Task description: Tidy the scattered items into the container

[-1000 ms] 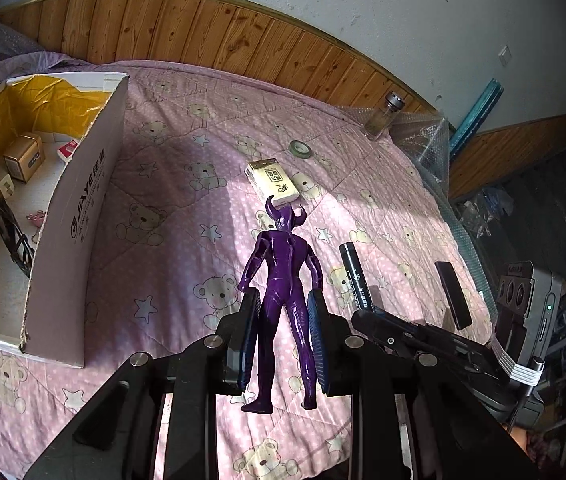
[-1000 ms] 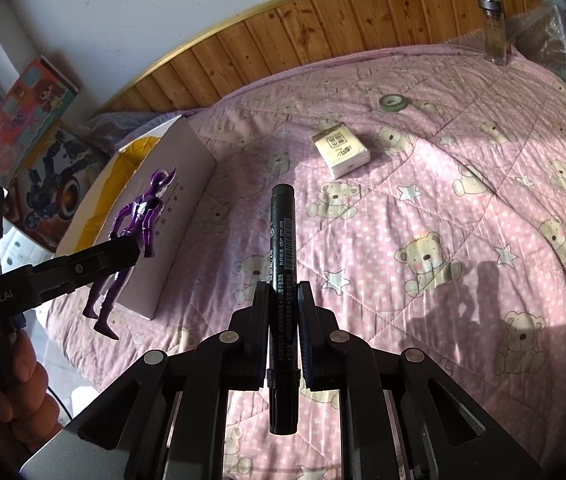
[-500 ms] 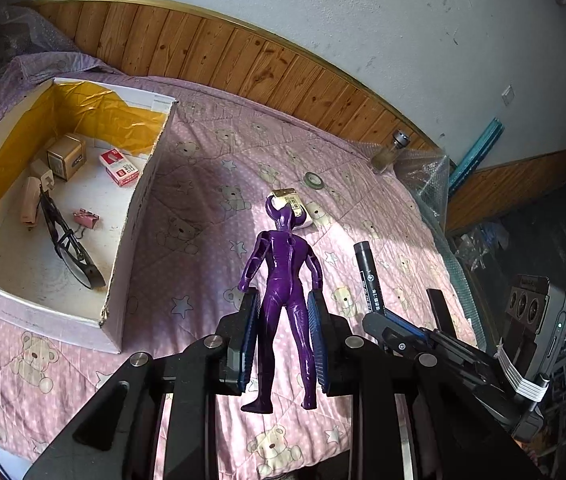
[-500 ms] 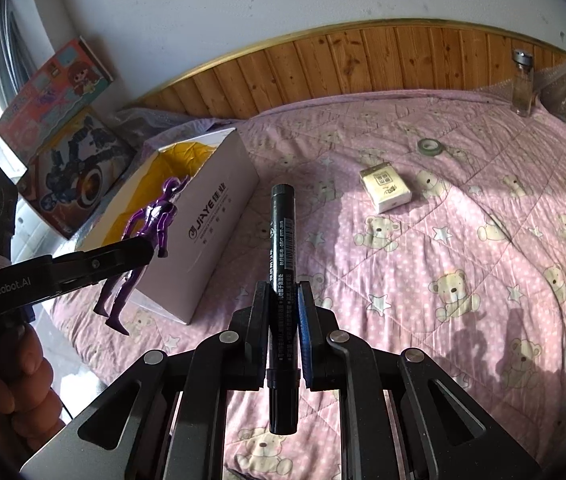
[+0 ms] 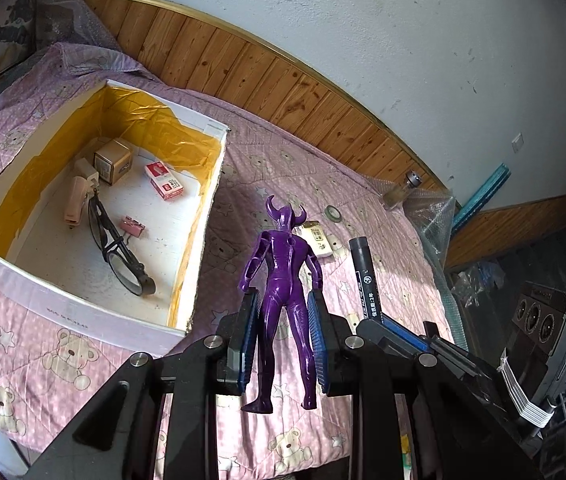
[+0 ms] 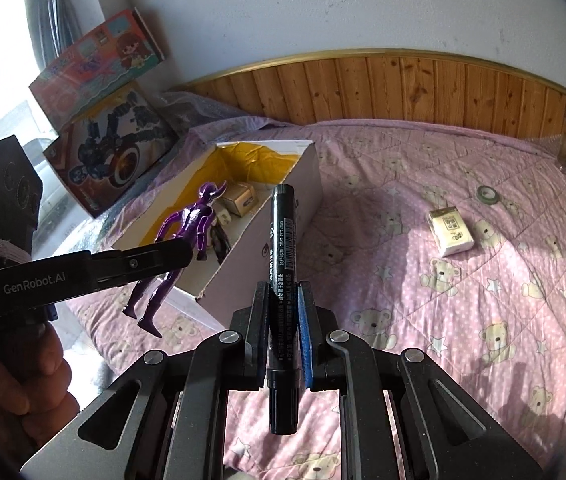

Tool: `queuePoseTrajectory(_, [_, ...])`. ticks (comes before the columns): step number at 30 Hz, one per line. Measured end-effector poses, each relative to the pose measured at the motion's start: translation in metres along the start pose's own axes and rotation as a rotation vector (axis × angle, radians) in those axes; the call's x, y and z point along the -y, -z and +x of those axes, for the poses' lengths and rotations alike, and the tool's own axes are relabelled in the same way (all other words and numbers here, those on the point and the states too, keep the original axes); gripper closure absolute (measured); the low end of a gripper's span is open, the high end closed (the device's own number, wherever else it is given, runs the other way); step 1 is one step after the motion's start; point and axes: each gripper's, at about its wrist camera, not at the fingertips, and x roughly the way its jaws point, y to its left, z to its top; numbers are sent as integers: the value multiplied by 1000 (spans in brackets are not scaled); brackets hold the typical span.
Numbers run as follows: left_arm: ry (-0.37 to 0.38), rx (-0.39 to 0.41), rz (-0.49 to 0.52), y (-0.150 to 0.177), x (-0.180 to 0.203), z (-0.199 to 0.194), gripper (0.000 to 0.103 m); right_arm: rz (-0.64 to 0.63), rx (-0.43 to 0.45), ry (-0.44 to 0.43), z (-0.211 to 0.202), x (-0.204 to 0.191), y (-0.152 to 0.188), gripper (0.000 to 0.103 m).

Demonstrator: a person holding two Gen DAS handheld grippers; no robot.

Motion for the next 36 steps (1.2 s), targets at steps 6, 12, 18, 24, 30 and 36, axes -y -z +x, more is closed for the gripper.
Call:
queuePoseTrajectory(6, [-12,30,-50,-9,-28,-16,78,-36,0,-22,13,-20,-19,90])
queuePoseTrajectory(12, [-41,53,-88,-17,-54,-27,78,-63,-16,-61,30,-41,-33,90])
queuePoseTrajectory(18, [-66,75,-134,-27,-80,-36,78,-91,-48,-107,53,-59,-47,90])
queuePoseTrajectory(24, [-79,94,-177,-45,-99,-38,78,-112,-70,-130,72,-68,-66,90])
queuePoseTrajectory(30, [-77,96,-197,-65,-106,-29,78,-119,-92,-134,95,-69,-87,90])
queuePoseTrajectory(36, [-80,69,-246,-79,-111,-5,78,-108,-129,-137,124,-63,-103,90])
